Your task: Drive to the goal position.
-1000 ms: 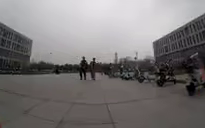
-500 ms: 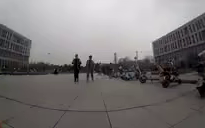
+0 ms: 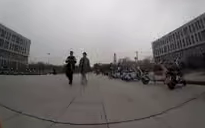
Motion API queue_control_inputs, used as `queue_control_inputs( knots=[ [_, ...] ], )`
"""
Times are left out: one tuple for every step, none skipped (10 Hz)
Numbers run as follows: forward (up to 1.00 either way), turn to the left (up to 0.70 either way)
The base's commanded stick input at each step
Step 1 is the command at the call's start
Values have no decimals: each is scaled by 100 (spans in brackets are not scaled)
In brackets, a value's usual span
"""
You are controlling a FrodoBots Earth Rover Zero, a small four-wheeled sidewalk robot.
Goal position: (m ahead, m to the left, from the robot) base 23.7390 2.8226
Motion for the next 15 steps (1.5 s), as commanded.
queue_control_inputs(
  knots=[
    [70, -1],
    [70, -1],
    [70, -1],
    [70, -1],
    [70, -1],
    [70, -1],
    [70, -1],
    [70, -1],
    [70, -1],
    [70, -1],
    [70, -1],
    [70, -1],
    [70, -1],
    [70, -1],
    [70, -1]
  ],
)
